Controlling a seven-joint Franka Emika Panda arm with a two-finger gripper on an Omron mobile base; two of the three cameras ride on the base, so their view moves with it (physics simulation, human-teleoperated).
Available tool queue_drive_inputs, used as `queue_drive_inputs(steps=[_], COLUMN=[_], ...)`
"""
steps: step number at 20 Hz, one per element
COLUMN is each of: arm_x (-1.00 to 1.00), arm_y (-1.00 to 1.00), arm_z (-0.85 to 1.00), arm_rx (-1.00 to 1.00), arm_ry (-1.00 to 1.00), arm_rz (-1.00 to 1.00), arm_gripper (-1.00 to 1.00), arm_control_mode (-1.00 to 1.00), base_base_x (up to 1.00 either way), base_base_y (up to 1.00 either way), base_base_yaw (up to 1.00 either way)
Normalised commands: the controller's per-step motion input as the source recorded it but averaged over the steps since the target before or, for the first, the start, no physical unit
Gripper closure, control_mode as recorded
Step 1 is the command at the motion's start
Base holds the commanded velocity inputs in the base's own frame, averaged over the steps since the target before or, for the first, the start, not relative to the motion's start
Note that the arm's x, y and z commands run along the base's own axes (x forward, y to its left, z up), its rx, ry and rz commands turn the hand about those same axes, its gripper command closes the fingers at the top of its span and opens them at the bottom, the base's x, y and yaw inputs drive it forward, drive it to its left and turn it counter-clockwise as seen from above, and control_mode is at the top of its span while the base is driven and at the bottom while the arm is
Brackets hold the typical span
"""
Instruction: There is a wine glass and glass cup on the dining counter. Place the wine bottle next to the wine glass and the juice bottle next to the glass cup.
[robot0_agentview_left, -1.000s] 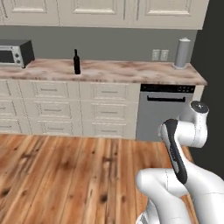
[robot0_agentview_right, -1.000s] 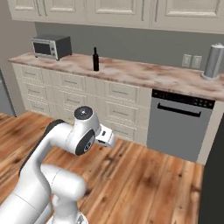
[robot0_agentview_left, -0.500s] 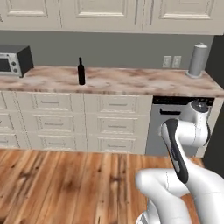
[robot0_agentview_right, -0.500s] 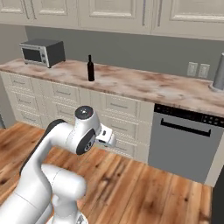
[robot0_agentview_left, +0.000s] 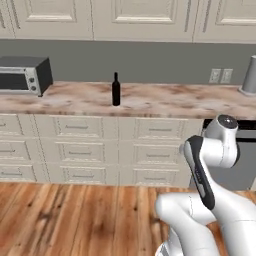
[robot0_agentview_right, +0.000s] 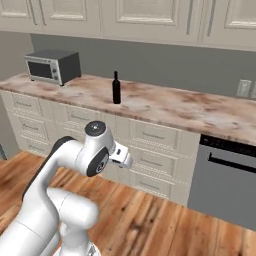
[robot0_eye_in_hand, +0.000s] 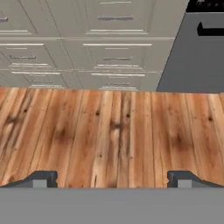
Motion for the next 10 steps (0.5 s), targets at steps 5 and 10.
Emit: queue_drive_inputs(steps=[5,10], arm_x=[0.0,0.0], arm_y=[0.0,0.0], arm_z=[0.0,0.0], arm_rx=[0.0,0.0], arm_ry=[0.0,0.0], arm_rz=[0.0,0.0], arm_gripper=[-1.0,-1.0], arm_control_mode=[1.0,1.0], base_base_x=[0.8,0.81], base_base_y=[0.45,0.42], base_base_yaw=[-0.11,-0.13])
